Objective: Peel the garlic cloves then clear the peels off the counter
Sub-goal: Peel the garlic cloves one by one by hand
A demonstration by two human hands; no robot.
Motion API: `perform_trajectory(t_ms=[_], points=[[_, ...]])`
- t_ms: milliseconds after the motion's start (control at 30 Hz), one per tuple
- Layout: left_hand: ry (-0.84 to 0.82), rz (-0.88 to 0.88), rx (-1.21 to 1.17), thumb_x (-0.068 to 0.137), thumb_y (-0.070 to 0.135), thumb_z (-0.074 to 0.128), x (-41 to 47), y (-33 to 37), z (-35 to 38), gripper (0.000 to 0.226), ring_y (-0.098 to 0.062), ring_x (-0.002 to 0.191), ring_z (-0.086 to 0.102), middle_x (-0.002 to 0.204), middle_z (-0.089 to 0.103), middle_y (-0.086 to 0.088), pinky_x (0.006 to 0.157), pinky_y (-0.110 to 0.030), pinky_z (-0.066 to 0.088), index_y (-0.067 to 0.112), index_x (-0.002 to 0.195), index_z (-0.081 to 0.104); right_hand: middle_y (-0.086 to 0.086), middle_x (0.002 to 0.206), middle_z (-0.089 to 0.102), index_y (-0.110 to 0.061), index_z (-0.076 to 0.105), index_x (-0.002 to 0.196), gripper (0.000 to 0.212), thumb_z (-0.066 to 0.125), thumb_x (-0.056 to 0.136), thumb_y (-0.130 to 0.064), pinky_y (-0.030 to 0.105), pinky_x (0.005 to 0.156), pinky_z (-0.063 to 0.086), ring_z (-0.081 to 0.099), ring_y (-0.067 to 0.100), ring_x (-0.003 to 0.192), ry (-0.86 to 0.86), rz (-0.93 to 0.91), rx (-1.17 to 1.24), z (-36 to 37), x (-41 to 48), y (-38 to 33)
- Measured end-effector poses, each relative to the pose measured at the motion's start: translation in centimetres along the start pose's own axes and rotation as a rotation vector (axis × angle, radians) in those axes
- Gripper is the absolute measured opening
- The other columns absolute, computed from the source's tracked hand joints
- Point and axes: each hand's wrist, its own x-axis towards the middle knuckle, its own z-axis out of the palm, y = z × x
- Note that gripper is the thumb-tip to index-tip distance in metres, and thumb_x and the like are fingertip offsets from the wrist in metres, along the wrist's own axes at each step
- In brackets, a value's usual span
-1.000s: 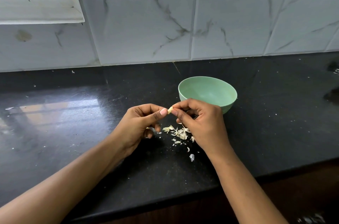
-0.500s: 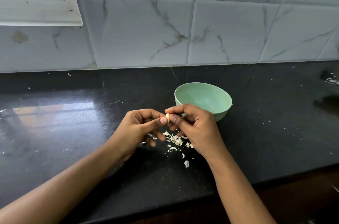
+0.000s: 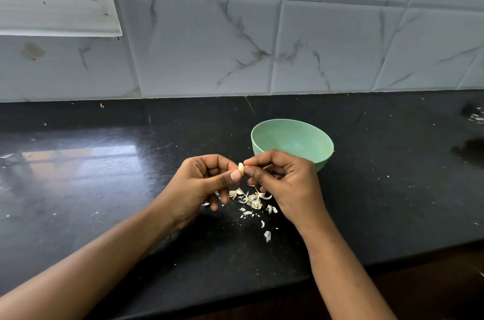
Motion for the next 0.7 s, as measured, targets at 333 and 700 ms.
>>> perform_trajectory(t_ms=[333,700], points=[[0.021,0.019,0.01,0.073,0.022,0.066,-0.07,-0.21,-0.07,0.016,-0.01,0.043,0.053,0.057,0.058,0.001,0.034,-0.017,0.035,0.009,0.082,0.061,-0.007,0.074,0.067,-0.028,0.067,0.08,0.009,0.071,0.078,-0.02,0.017,0.055,0.047,0.065,0.016,0.064,-0.056,-0.062,-0.19,-0.09,-0.08,0.29],[-0.009,0.054,0.061,0.073,0.018,0.068,-0.24,0.06,-0.29,0.018,-0.009,0.044,0.052,0.056,0.061,0.002,0.037,-0.017,0.036,0.006,0.086,0.062,-0.019,0.082,0.07,-0.034,0.072,0.085,0.026,0.078,0.075,-0.012,0.015,0.056,0.046,0.061,0.007,0.063,-0.046,-0.095,-0.155,-0.11,0.12,0.71]])
